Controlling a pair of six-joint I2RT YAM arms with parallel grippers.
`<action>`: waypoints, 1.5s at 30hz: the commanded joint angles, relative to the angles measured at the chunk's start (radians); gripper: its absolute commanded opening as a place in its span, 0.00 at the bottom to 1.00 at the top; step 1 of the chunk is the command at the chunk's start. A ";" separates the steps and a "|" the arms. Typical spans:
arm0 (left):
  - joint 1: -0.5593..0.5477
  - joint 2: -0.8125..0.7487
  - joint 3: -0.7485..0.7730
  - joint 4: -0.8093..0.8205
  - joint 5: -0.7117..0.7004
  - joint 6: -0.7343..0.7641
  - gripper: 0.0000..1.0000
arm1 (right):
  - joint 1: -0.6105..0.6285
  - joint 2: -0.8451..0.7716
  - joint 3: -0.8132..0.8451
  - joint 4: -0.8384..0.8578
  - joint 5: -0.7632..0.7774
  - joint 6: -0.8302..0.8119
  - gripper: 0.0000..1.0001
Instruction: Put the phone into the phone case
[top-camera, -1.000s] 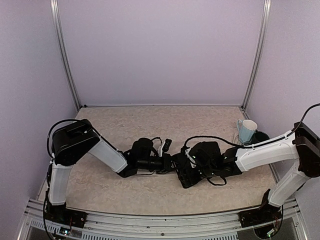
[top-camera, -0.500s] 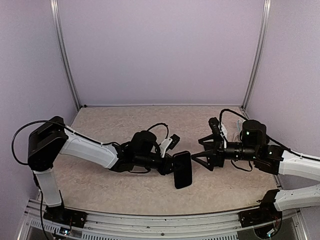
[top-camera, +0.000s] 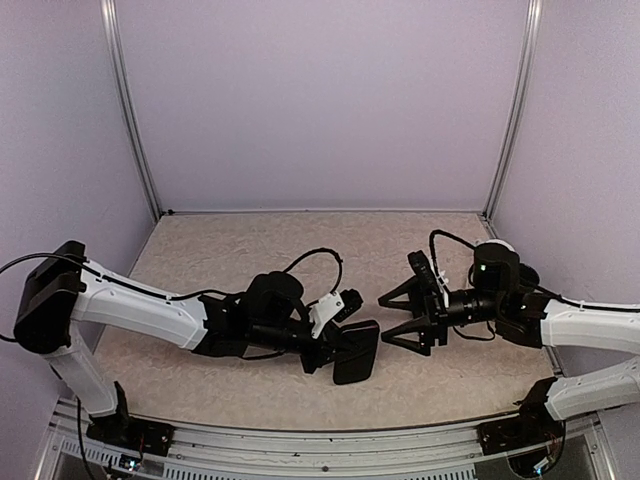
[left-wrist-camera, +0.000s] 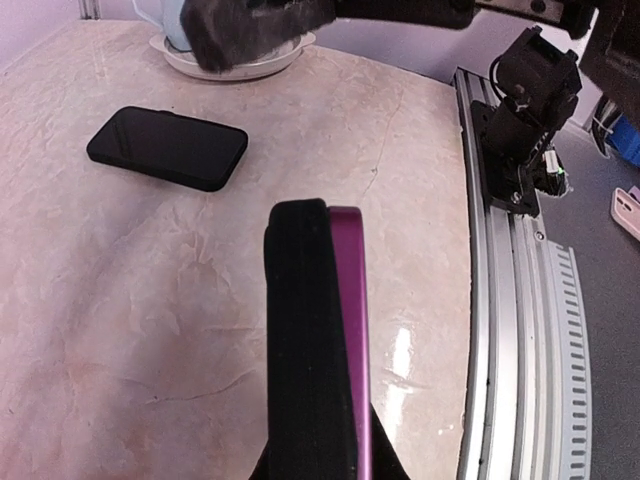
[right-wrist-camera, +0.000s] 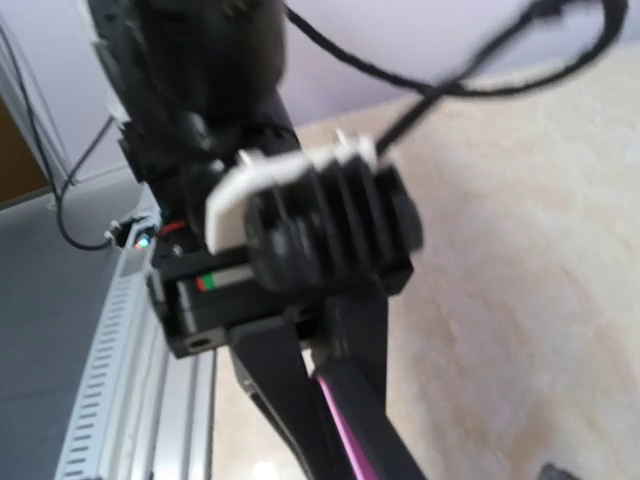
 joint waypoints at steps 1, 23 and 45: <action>-0.013 -0.099 -0.011 0.026 0.006 0.039 0.00 | -0.007 -0.042 -0.022 0.064 -0.044 -0.037 0.91; -0.062 -0.150 0.043 0.013 -0.013 0.036 0.00 | 0.049 0.056 -0.020 0.108 -0.126 -0.007 0.55; -0.067 -0.101 0.091 0.031 0.056 -0.007 0.00 | 0.061 -0.020 -0.003 0.030 -0.067 -0.083 0.52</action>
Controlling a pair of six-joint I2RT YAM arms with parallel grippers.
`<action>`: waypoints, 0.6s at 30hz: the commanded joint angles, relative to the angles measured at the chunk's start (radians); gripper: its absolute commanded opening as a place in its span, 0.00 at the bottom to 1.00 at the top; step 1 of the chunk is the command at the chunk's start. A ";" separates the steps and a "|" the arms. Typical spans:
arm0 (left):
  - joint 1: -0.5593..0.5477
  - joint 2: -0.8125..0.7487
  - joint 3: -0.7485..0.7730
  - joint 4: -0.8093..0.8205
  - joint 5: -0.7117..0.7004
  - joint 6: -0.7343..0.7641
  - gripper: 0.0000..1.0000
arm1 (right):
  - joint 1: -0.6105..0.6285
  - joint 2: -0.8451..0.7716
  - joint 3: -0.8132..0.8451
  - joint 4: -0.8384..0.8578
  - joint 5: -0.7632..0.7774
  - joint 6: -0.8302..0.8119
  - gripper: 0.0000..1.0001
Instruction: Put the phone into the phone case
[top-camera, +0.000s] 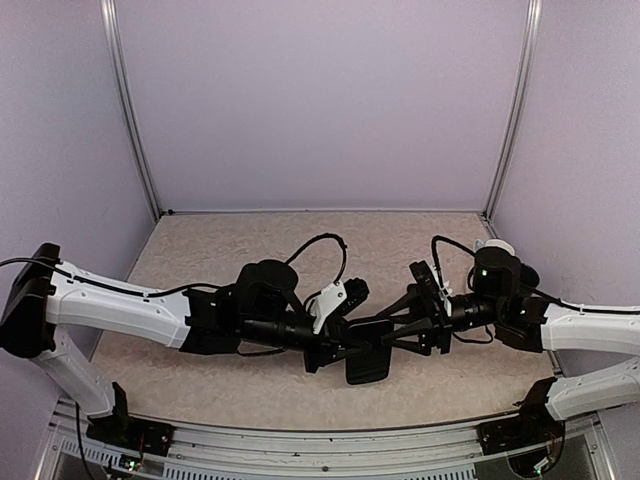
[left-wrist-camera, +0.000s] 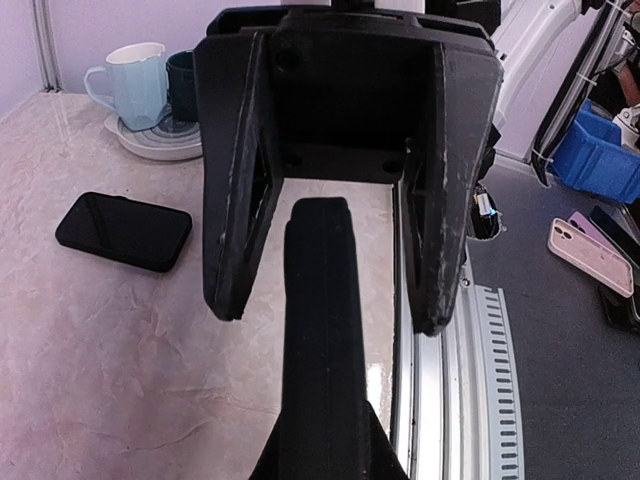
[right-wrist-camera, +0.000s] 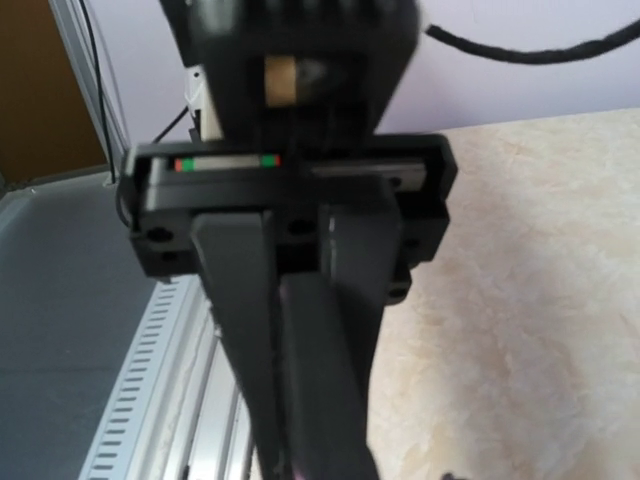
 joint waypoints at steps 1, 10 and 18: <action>-0.006 0.000 0.049 0.074 0.013 0.009 0.00 | 0.012 -0.005 0.024 -0.035 0.017 -0.037 0.53; -0.006 0.006 0.056 0.061 0.012 0.014 0.00 | 0.012 0.005 0.027 -0.016 -0.008 -0.013 0.03; -0.006 -0.004 0.043 0.084 -0.025 -0.012 0.11 | 0.009 -0.069 -0.013 0.055 0.028 0.021 0.00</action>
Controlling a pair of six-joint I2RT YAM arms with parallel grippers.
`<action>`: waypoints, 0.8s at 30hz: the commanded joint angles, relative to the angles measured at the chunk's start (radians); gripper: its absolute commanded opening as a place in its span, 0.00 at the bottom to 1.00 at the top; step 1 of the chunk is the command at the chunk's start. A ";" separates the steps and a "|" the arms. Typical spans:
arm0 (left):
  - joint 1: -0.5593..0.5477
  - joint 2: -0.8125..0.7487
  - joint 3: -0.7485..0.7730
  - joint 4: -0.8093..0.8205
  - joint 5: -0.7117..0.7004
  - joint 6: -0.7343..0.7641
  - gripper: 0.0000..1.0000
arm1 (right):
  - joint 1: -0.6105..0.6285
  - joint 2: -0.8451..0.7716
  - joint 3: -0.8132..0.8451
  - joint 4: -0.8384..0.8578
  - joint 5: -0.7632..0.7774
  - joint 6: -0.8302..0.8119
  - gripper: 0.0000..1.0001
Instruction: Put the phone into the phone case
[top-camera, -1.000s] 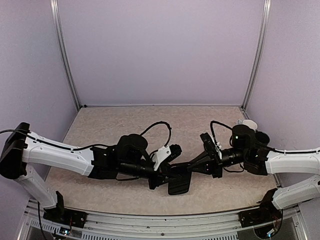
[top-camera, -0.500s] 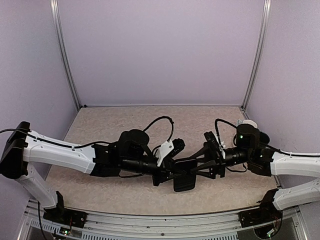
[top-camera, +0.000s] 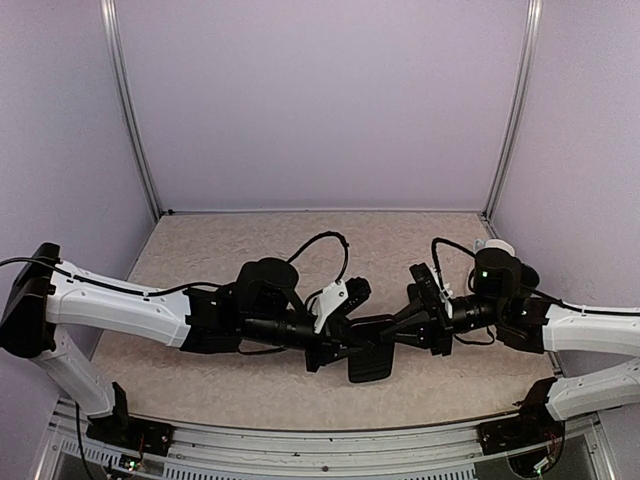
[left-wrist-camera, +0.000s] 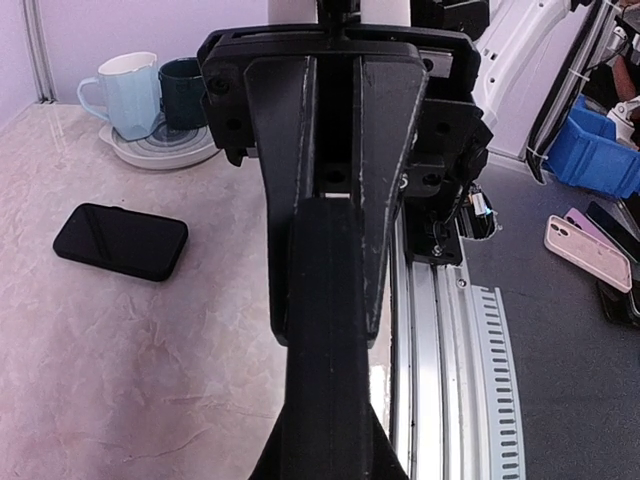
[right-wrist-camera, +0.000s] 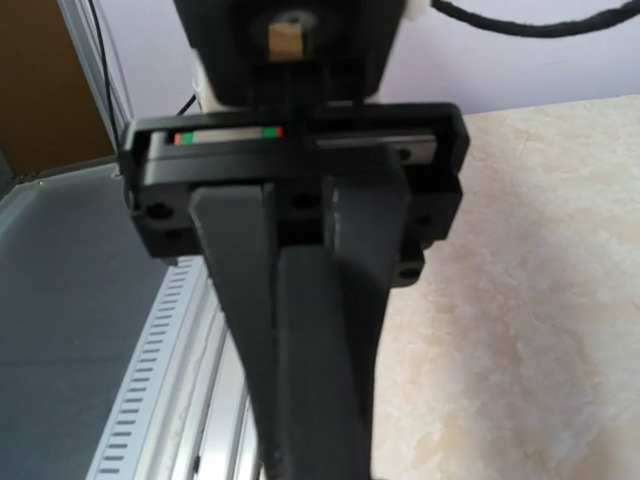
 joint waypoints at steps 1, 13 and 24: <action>-0.006 -0.015 0.017 0.104 -0.045 -0.031 0.19 | 0.004 -0.080 -0.026 0.104 0.046 0.035 0.00; 0.046 -0.092 -0.118 0.326 -0.039 -0.149 0.62 | -0.019 -0.129 -0.037 0.138 0.056 0.055 0.00; 0.050 -0.086 -0.085 0.312 0.090 -0.114 0.73 | -0.028 -0.136 -0.029 0.135 0.023 0.051 0.00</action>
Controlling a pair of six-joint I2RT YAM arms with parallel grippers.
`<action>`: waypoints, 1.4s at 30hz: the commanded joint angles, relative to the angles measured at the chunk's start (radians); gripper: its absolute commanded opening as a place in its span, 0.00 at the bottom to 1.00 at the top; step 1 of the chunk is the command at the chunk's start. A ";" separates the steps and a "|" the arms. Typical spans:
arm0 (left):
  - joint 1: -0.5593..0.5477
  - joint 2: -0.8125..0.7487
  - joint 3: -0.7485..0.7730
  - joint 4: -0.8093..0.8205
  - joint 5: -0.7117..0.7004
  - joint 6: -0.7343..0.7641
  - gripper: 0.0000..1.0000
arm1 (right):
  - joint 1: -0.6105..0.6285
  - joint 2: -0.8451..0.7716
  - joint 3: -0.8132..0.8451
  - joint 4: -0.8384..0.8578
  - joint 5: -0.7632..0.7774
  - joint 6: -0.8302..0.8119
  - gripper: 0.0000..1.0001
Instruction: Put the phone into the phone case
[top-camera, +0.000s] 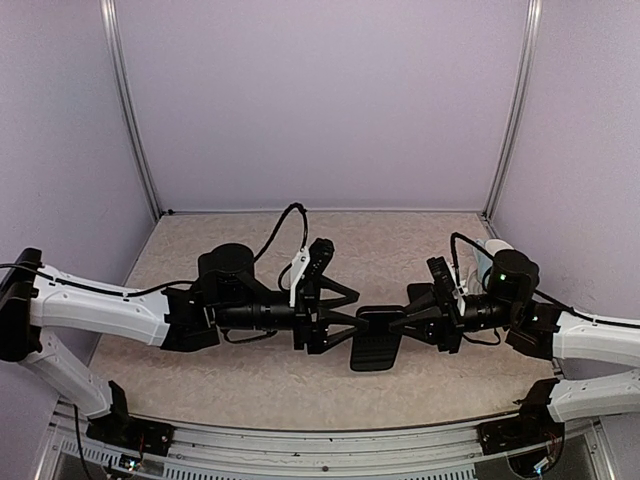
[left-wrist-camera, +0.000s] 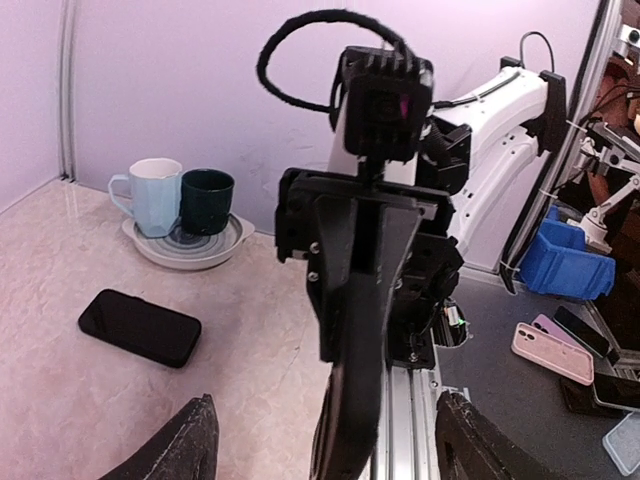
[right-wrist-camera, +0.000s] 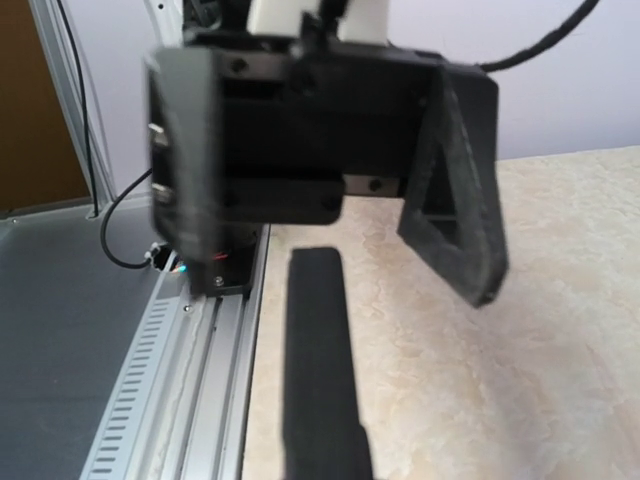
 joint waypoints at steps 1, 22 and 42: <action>-0.017 0.029 0.042 0.003 0.039 0.029 0.72 | -0.009 -0.024 0.020 0.073 -0.028 0.004 0.00; -0.033 0.083 0.124 -0.085 0.069 0.052 0.00 | -0.018 -0.046 0.018 0.045 -0.024 -0.005 0.00; -0.017 -0.022 -0.017 0.026 -0.023 0.056 0.68 | -0.039 -0.066 0.052 0.043 -0.061 -0.002 0.00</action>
